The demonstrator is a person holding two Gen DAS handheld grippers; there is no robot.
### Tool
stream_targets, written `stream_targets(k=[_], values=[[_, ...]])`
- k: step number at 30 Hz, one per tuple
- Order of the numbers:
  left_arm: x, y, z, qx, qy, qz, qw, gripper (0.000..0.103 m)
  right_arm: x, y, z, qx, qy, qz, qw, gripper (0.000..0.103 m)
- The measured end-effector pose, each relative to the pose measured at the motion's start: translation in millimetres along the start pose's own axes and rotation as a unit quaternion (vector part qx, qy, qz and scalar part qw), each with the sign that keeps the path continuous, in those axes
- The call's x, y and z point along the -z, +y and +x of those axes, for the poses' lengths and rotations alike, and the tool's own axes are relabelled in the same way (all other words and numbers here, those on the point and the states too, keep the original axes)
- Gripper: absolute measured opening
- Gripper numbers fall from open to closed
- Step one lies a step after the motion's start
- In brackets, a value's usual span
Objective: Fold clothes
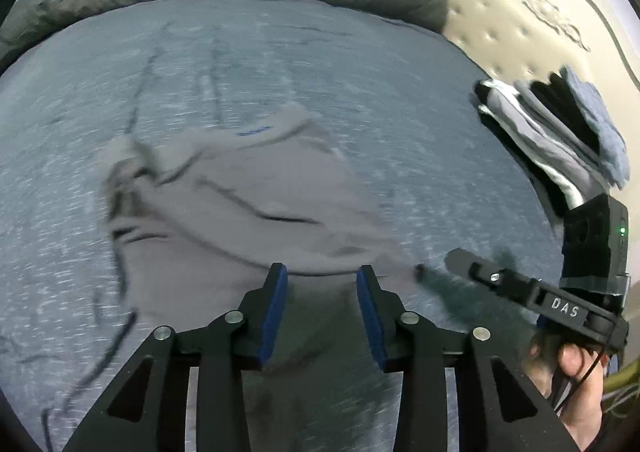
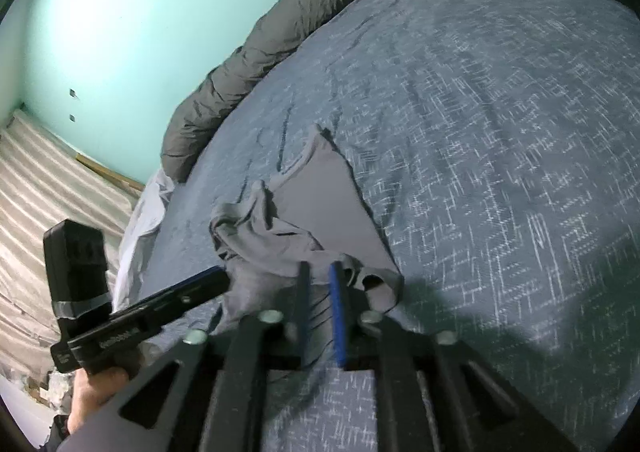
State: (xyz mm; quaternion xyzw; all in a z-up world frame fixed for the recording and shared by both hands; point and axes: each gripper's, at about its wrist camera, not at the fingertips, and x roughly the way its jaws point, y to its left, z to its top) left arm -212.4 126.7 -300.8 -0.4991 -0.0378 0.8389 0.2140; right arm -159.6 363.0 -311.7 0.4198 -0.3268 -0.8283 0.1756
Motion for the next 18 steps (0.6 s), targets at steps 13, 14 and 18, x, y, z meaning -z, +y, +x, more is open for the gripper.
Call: stream_targets(k=[13, 14, 18], values=[[-0.1, 71.6, -4.4, -0.038, -0.01, -0.035, 0.9986, 0.041, -2.8, 13.3, 27.0, 0.026, 0.023, -0.028, 0.999, 0.034], [-3.9, 74.4, -3.0, -0.04, -0.011, -0.036, 0.9985, 0.041, -2.9, 14.1, 28.7, 0.028, 0.025, -0.03, 0.999, 0.034], [-29.8, 78.9, -1.1, -0.052, -0.021, -0.025, 0.9981, 0.041, -1.4, 14.9, 34.0, 0.04, 0.034, -0.04, 0.998, 0.034]])
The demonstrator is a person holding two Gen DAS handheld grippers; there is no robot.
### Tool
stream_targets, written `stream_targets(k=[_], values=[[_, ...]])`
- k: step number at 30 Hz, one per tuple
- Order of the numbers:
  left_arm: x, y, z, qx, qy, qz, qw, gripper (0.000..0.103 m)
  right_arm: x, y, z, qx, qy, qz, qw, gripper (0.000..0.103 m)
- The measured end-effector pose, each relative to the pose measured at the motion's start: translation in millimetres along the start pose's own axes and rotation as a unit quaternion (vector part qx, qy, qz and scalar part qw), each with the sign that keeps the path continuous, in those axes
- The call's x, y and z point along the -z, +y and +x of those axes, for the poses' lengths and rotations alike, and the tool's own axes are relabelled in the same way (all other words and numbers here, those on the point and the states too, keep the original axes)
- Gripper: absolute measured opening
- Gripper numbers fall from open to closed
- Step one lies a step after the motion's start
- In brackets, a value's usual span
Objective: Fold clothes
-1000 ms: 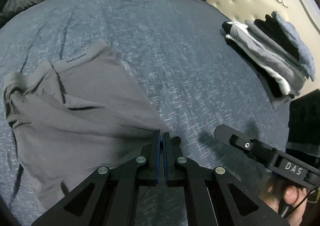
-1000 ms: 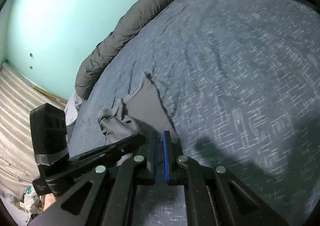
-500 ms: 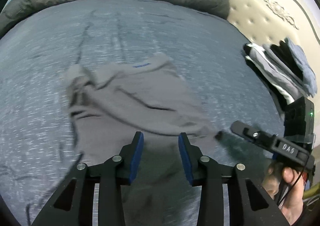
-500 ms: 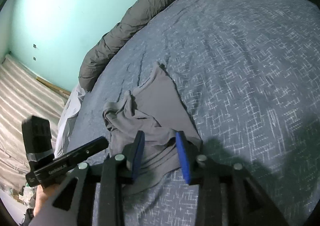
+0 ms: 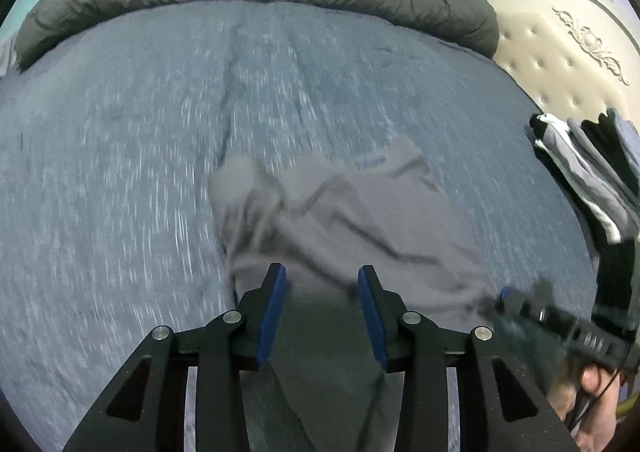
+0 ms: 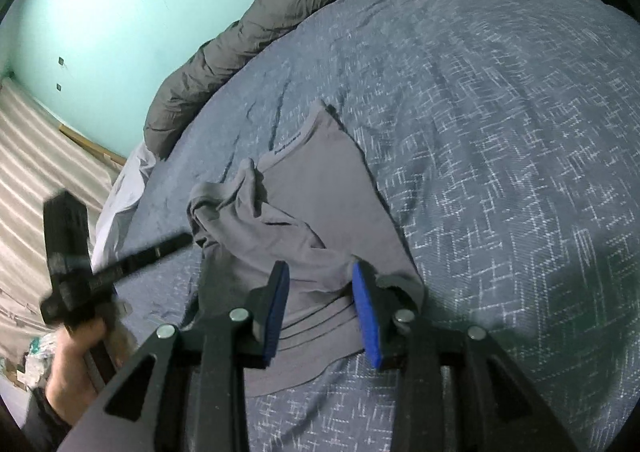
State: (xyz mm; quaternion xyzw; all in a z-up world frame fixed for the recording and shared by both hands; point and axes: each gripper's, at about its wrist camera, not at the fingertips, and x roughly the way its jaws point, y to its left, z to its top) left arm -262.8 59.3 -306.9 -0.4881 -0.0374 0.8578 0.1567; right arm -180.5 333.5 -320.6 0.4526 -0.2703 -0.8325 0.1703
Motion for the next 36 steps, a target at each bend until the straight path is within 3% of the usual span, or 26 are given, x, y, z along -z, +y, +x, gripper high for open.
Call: stream_targets(k=[5, 12, 18, 20, 22, 23, 25, 30, 34, 36], values=[[-37.6, 1.3, 14.7, -0.014, 0.008, 0.012, 0.9998, 0.043, 0.5, 2.4, 10.8, 0.017, 0.015, -0.018, 1.0, 0.016], [-72.6, -5.5, 53.9, -0.043, 0.037, 0.026, 0.9981, 0.043, -0.4, 1.7, 11.3, 0.017, 0.013, -0.022, 1.0, 0.003], [-81.6, -6.3, 83.9, -0.05, 0.06, 0.018, 0.9968, 0.043, -1.8, -2.0, 5.8, 0.007, 0.008, -0.022, 1.0, 0.002], [-82.7, -8.9, 88.6, -0.049, 0.063, 0.021, 0.9966, 0.038, -1.2, -0.3, 6.4, 0.004, 0.008, -0.024, 1.0, 0.001], [-83.3, -11.6, 92.2, -0.049, 0.066, 0.026, 0.9963, 0.017, -1.9, -1.8, 5.2, 0.005, 0.007, -0.022, 1.0, 0.001], [-83.7, -11.7, 91.8, -0.046, 0.066, 0.023, 0.9965, 0.015, -2.3, -3.5, 3.9, 0.005, 0.004, -0.019, 1.0, 0.001], [-85.1, -14.7, 90.2, -0.048, 0.064, 0.03, 0.9964, 0.0, -3.7, -6.5, -0.5, 0.002, -0.005, -0.011, 1.0, 0.001], [-89.3, -14.8, 77.9, -0.045, 0.04, 0.03, 0.9977, 0.0, -6.2, -9.7, -6.7, 0.002, -0.016, -0.005, 1.0, 0.001], [-92.1, -19.9, 70.9, -0.043, 0.032, 0.038, 0.9979, 0.0, -6.2, -7.9, 2.9, 0.012, 0.0, -0.007, 1.0, 0.003], [-92.7, -21.4, 71.0, -0.04, 0.031, 0.039, 0.998, 0.0, -6.7, -4.3, 5.3, 0.022, 0.001, -0.014, 1.0, 0.011]])
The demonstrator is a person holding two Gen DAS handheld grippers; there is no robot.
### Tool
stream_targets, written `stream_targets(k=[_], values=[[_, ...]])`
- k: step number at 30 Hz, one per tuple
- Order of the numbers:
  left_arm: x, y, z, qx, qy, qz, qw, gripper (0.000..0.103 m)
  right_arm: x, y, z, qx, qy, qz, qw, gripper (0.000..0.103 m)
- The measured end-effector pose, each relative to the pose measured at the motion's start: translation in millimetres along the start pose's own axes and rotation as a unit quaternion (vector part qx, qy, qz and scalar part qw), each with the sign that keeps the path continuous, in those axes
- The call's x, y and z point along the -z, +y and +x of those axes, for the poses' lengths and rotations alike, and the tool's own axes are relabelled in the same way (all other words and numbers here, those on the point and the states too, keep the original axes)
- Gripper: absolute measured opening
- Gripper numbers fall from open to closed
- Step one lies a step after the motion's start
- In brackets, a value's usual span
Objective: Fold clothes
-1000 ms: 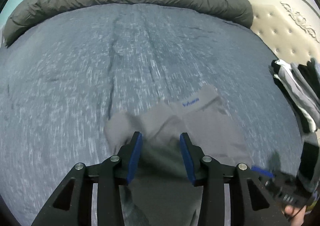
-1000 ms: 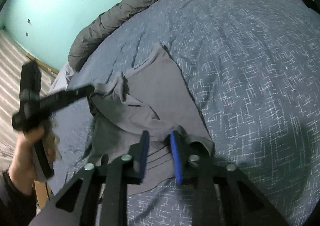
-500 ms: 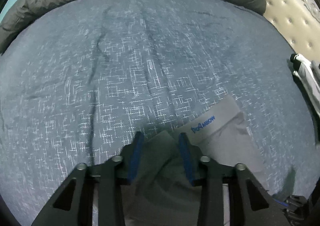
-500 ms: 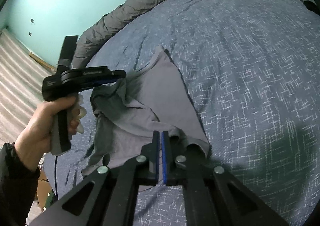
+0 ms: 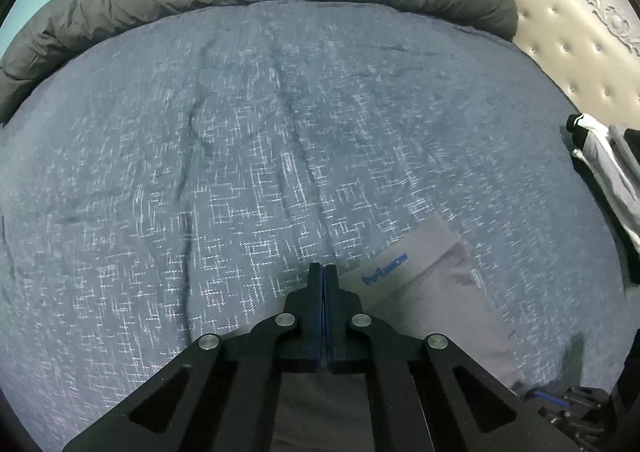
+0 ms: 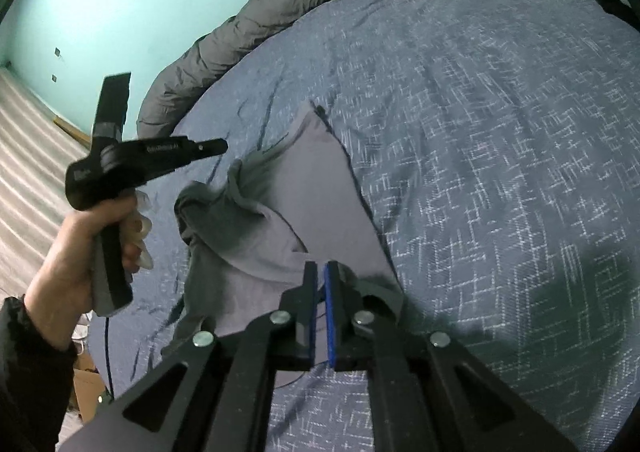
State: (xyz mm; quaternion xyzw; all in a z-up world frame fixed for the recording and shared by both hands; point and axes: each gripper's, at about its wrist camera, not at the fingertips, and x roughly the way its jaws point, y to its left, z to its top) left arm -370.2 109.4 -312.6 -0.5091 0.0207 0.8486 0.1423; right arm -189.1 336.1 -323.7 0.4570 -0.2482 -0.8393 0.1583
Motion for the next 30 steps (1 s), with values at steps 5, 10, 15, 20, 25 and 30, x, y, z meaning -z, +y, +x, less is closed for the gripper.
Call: stream_targets(k=[5, 10, 15, 20, 25, 30], values=[[3.7, 1.5, 4.3, -0.005, 0.007, 0.001, 1.0, 0.0, -0.6, 3.9, 1.8, 0.007, -0.001, -0.007, 1.0, 0.045], [4.5, 2.1, 10.7, -0.003, 0.021, -0.008, 0.9997, 0.001, 2.7, 8.6, 9.6, 0.015, 0.015, -0.023, 1.0, 0.043], [4.6, 1.1, 19.6, -0.001, 0.034, -0.013, 0.9993, 0.01, 5.0, 10.8, 14.9, 0.019, 0.025, -0.029, 0.999, 0.012], [4.7, 2.1, 26.8, -0.002, 0.039, -0.013, 0.9991, 0.01, 5.0, 9.2, 14.0, 0.012, 0.026, -0.019, 0.999, 0.002], [7.0, 4.1, 23.8, 0.002, 0.033, -0.015, 0.9994, 0.0, 2.4, 4.9, 7.8, 0.004, 0.017, -0.002, 1.0, 0.001], [4.8, 10.0, 17.8, 0.005, 0.025, -0.021, 0.9995, 0.0, 0.0, 1.8, -0.9, 0.001, 0.004, 0.007, 1.0, 0.001]])
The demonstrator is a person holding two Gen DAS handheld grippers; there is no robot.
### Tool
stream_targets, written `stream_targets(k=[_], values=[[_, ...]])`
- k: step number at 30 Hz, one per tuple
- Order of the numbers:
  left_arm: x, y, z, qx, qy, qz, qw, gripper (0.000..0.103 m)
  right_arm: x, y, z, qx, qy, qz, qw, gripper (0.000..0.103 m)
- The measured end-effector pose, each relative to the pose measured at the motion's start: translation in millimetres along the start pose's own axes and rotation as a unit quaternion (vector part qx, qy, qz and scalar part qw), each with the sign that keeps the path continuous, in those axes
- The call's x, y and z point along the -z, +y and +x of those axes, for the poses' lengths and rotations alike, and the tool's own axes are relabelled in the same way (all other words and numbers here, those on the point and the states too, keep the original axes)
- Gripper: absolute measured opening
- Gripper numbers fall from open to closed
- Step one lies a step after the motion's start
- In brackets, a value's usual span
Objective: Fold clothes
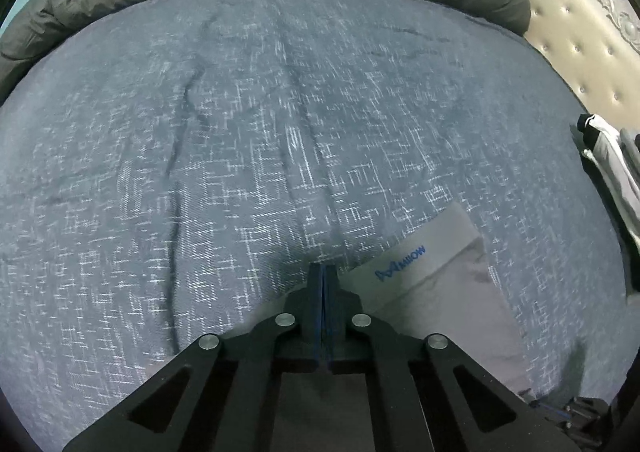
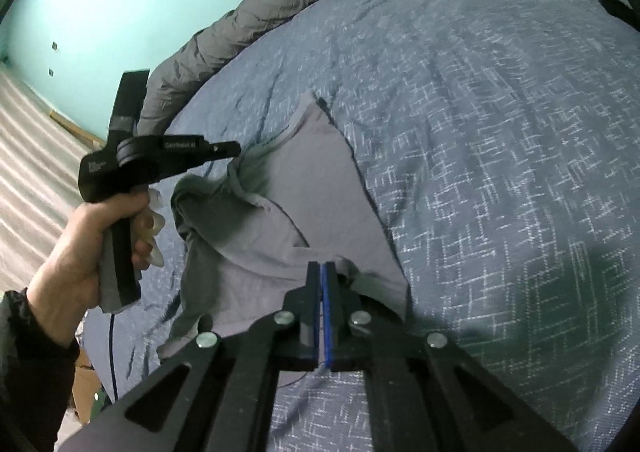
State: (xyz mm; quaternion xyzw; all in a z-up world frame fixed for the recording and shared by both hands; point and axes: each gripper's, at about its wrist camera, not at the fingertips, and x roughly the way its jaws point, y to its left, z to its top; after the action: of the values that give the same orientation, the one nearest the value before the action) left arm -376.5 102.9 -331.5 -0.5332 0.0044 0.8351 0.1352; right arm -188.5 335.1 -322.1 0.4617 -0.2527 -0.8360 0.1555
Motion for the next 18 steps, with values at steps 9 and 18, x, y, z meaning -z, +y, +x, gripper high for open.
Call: stream_targets(k=[9, 18], values=[[-0.5, 4.1, -8.9, 0.0, -0.008, -0.002, 1.0, 0.0, -3.7, -2.0, 2.2, 0.018, 0.003, 0.012, 1.0, 0.027], [0.5, 4.2, -9.2, 0.009, -0.01, 0.001, 0.9999, 0.0, -2.3, 14.6, 25.8, 0.037, 0.024, -0.018, 0.999, 0.034]])
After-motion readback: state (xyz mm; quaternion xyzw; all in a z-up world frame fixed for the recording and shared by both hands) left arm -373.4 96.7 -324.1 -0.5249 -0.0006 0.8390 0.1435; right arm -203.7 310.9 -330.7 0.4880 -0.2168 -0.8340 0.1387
